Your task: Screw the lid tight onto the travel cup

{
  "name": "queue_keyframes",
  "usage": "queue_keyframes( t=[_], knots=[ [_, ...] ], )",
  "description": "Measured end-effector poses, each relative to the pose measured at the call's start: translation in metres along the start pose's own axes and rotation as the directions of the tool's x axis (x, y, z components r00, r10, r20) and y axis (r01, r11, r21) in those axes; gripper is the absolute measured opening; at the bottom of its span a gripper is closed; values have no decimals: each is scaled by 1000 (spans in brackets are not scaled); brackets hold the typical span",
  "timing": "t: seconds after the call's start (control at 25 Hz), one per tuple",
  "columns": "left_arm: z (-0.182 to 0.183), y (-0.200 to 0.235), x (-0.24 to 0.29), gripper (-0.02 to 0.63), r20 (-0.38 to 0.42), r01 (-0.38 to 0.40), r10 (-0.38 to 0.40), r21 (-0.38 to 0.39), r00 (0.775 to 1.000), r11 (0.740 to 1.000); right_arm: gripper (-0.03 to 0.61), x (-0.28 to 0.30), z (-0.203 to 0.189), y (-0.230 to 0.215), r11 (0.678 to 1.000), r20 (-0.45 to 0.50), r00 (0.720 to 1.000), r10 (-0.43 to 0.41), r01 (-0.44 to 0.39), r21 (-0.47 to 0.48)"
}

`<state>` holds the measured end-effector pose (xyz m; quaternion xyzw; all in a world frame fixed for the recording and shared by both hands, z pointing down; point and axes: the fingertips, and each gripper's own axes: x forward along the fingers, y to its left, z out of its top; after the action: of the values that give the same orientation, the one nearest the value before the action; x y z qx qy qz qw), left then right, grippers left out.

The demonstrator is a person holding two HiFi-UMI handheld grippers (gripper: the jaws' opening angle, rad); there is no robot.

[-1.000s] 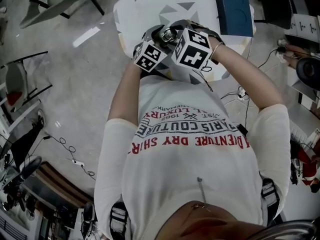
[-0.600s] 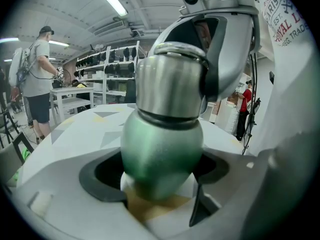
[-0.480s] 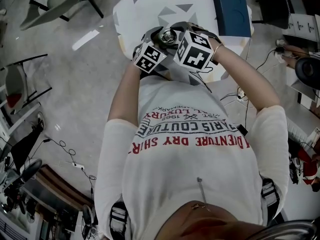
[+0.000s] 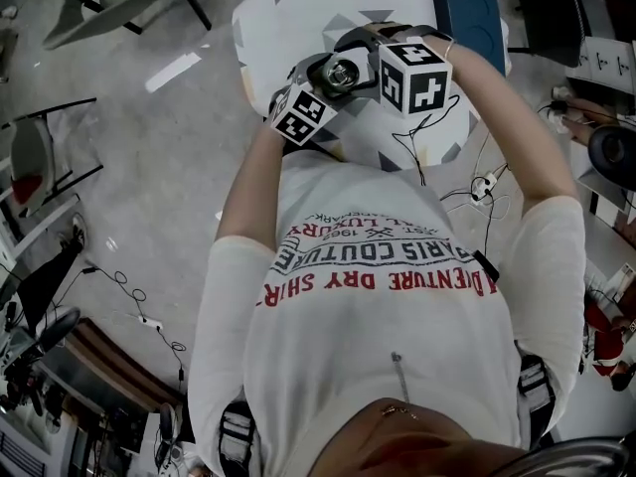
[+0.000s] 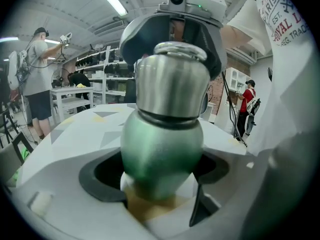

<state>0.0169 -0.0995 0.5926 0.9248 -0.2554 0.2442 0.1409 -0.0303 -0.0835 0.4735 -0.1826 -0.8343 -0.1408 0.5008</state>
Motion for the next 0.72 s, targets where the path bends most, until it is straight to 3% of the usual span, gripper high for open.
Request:
queue_keyframes(
  t=[0.12,0.24,0.32,0.52,0.72],
  knots=[
    [0,0,0,399,-1,-1,1,1,1000,1000,290,4,-2,9,991,-35,994,104,-107,-79],
    [0,0,0,399,0,-2,2,2,1000,1000,289,11,-4,11,978,-69,987,148,-156,-136],
    [0,0,1,399,0,-2,2,3,1000,1000,238,14,-5,11,975,-81,984,159,-169,-144],
    [0,-1,0,397,0,-3,3,5,1000,1000,238,15,-4,11,983,-75,985,156,-162,-82],
    [0,0,1,399,1,-3,3,6,1000,1000,238,15,-4,7,995,-66,994,92,-90,37]
  ],
)
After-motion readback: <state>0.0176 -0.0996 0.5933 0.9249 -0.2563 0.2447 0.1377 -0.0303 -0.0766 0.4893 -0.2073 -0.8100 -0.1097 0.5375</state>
